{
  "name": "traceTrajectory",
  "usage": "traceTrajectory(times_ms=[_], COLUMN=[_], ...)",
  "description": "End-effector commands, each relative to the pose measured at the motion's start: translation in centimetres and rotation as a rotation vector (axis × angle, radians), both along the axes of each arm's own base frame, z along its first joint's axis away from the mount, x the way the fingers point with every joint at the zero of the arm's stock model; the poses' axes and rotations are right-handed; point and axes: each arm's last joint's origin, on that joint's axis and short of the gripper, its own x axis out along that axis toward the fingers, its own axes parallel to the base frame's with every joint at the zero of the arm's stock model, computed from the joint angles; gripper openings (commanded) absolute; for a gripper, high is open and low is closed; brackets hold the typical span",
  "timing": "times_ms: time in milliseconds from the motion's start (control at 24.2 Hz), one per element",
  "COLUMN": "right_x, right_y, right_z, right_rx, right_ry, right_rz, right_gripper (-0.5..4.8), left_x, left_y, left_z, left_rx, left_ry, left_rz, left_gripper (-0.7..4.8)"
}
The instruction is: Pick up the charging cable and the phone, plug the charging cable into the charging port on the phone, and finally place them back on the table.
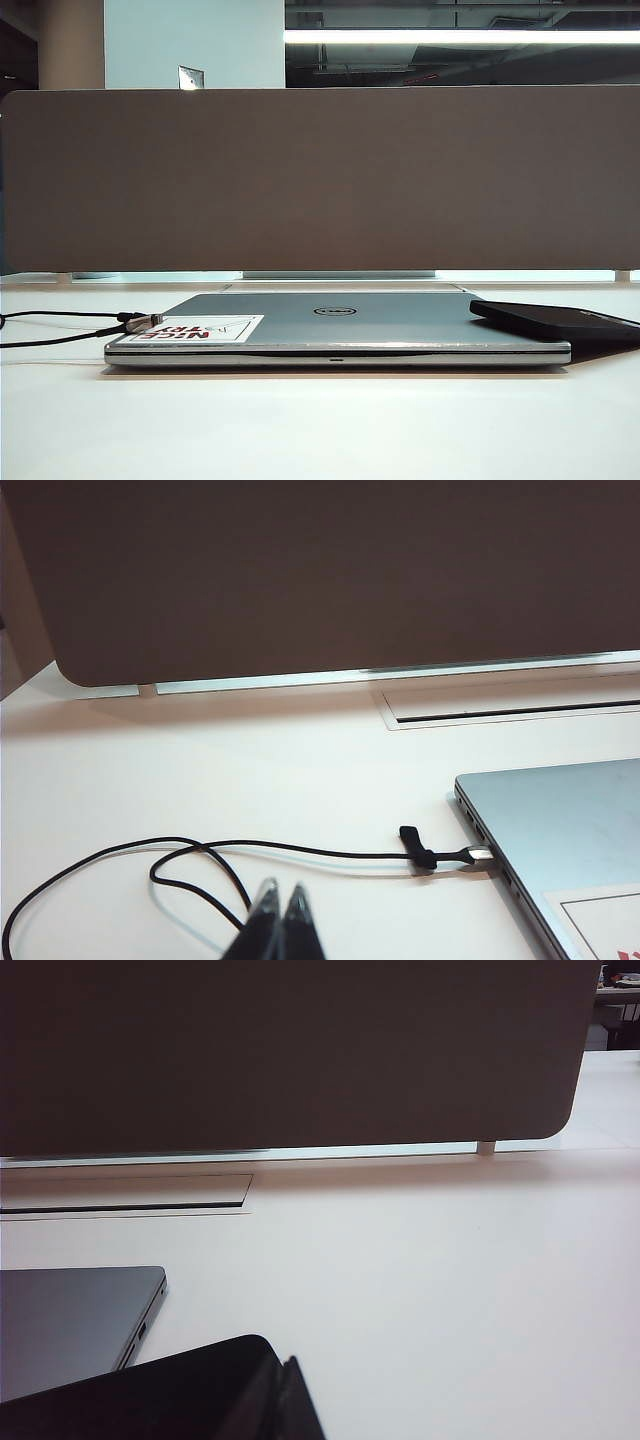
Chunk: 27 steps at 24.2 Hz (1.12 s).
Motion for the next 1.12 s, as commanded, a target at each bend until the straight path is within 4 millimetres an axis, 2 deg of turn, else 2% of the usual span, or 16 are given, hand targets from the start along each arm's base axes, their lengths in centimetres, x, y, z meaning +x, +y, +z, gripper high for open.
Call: traceTrajectory(times_ms=[41,414,538,786,1117], right_x=[-0.1,-0.2,-0.7,-1.0,0.3], right_y=[0.0,-0.1,-0.1,0.0,0.3], right_z=[0.5,0.8,3.2,6.9,11.7], right_rx=[0.003,0.004,0.005,0.005,-0.007], right_ry=[-0.033,-0.04,-0.071,-0.109,-0.118], right_rz=[-0.005,-0.026,-0.049,-0.036,0.1], right_gripper=[-0.09,-0.09,-0.09,-0.09,-0.09], left_x=[0.0,0.0,-0.1,-0.4,-0.1], left_y=[0.0,0.0,0.0,0.0,0.0], left_z=[0.2,0.3,1.3,2.6,4.9], left_rx=[0.001,-0.024,-0.138,-0.173,-0.177], left_ry=[-0.019,-0.027,-0.105,-0.186,-0.175], left_rz=[0.001,0.0,-0.013,-0.024,-0.026], left_gripper=[-0.06,-0.06,-0.06,-0.06,-0.06])
